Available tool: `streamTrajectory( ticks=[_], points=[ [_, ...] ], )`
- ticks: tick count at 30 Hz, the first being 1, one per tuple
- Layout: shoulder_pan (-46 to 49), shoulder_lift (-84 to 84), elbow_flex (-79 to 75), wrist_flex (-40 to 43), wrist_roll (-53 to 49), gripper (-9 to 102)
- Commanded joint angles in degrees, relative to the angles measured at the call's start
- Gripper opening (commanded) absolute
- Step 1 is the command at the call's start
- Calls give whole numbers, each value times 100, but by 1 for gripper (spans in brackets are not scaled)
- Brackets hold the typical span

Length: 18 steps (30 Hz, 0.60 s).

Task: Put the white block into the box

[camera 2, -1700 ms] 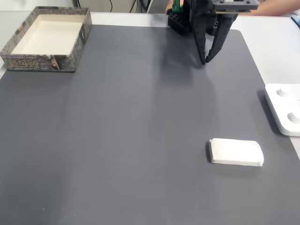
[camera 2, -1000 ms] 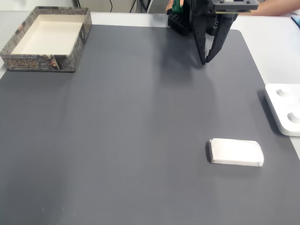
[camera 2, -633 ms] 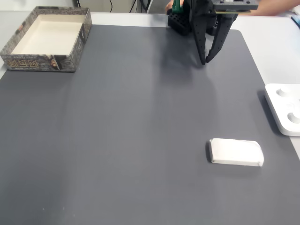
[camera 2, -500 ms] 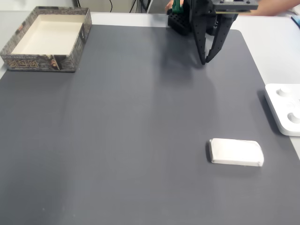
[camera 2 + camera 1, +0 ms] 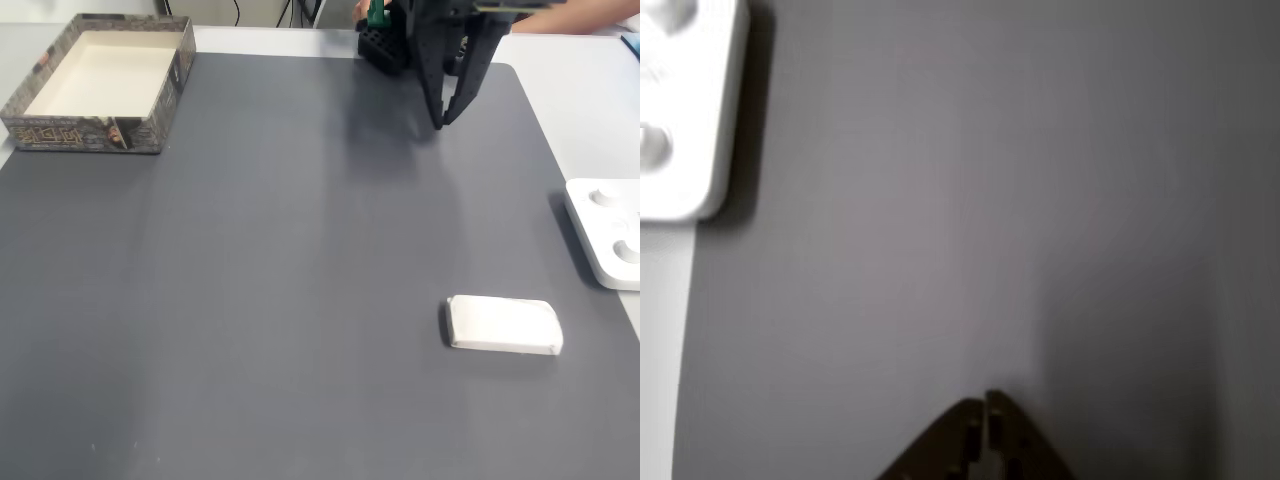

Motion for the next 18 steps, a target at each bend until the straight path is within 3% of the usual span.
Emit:
streamTrajectory(
  ticks=[1, 18],
  points=[
    [-18, 246, -431, -220, 9, -2],
    [-26, 246, -483, -1055, 44, -2]
  ],
)
